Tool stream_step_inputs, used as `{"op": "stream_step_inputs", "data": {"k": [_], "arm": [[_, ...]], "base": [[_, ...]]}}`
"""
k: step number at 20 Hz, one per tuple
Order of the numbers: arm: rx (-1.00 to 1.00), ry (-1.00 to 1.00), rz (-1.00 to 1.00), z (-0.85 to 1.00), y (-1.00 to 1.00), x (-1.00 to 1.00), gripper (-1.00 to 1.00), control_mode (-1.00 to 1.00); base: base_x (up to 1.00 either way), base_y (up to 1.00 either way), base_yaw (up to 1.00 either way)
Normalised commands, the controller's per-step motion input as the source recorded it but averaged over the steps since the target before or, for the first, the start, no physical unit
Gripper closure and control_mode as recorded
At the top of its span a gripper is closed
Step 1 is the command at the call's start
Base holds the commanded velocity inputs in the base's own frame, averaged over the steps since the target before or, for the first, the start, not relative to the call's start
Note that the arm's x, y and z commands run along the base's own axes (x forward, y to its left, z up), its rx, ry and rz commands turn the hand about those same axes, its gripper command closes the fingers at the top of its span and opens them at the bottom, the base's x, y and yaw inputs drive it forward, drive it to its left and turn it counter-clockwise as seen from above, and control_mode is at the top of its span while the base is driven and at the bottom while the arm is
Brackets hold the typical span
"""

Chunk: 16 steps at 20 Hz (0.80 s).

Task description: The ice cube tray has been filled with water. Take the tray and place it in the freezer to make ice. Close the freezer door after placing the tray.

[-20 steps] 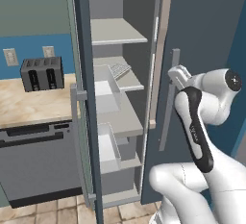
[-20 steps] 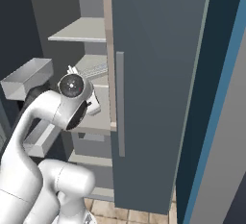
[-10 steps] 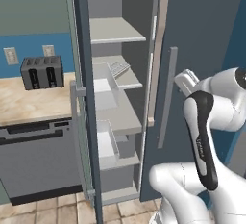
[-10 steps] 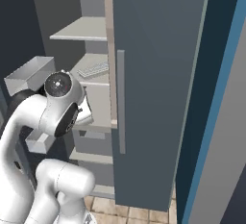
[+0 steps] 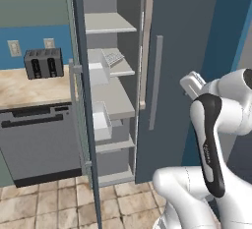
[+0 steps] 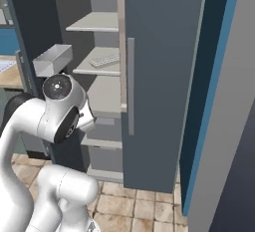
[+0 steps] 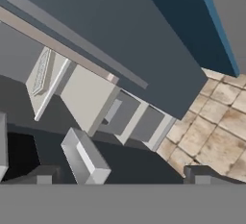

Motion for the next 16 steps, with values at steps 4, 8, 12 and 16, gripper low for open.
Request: {"op": "stream_step_inputs", "data": {"k": [4,8,12,16], "arm": [[0.0,0.0,0.0,0.0,0.0,0.0,-1.0,1.0],[0.0,0.0,0.0,0.0,0.0,0.0,-1.0,1.0],[0.0,0.04,0.01,0.0,0.11,0.12,-1.0,-1.0],[0.0,0.08,0.0,0.0,0.15,0.01,-1.0,-1.0]], "base": [[-0.13,0.36,0.0],[0.03,0.39,0.03],[0.0,0.0,0.0],[0.0,0.0,0.0]]}}
